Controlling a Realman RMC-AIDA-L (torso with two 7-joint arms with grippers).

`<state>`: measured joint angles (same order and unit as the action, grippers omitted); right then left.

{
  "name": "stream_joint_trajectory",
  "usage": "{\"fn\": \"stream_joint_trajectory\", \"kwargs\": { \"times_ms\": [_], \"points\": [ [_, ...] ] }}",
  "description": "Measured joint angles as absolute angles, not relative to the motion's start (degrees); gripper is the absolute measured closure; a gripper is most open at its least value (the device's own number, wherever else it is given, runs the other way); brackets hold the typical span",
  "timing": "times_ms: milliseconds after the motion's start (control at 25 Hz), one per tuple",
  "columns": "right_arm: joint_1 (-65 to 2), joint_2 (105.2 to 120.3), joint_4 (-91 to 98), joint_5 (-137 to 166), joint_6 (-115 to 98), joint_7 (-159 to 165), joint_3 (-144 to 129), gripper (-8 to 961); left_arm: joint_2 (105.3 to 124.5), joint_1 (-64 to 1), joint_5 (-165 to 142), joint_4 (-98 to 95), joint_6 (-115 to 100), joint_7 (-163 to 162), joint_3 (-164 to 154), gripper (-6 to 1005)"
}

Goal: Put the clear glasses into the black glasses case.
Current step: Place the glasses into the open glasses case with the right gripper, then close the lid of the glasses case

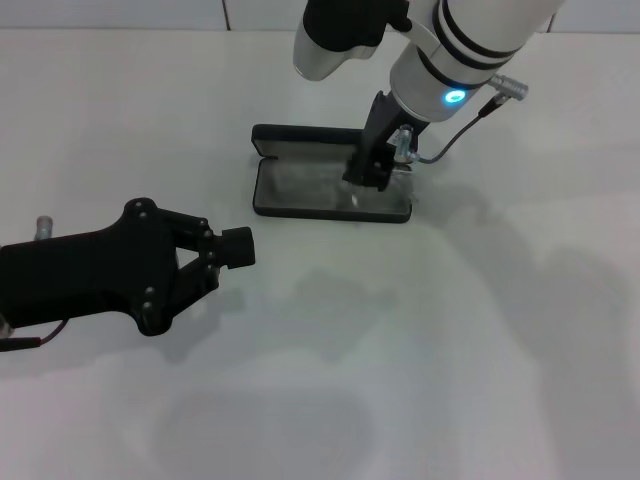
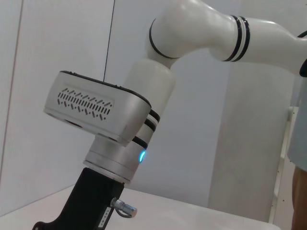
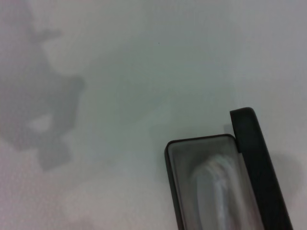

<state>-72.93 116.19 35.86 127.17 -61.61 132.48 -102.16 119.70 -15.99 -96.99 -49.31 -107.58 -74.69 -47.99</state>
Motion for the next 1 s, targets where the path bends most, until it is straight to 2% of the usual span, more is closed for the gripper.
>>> {"fn": "stream_joint_trajectory", "kwargs": {
  "times_ms": [400,600,800,1000],
  "points": [
    [-72.6,116.19,37.3,127.2,-61.5,132.4,-102.2,858,119.70,-15.8,-97.0,-49.3,-107.6,-74.6,-48.0,891],
    [-69.3,116.19,42.1,127.5,-62.1,132.4,-101.9,855,119.70,-15.3,-96.6,-49.3,-107.6,-74.6,-47.8,889],
    [-61.5,116.19,51.9,127.4,-62.2,132.3,-98.1,856,119.69,-13.8,-92.9,-49.3,-107.6,-74.6,-46.7,887],
    [-46.0,116.01,65.6,122.4,-59.6,126.6,-92.3,856,119.55,-15.3,-90.9,-47.4,-106.2,-74.5,-45.1,885]
  ]
}}
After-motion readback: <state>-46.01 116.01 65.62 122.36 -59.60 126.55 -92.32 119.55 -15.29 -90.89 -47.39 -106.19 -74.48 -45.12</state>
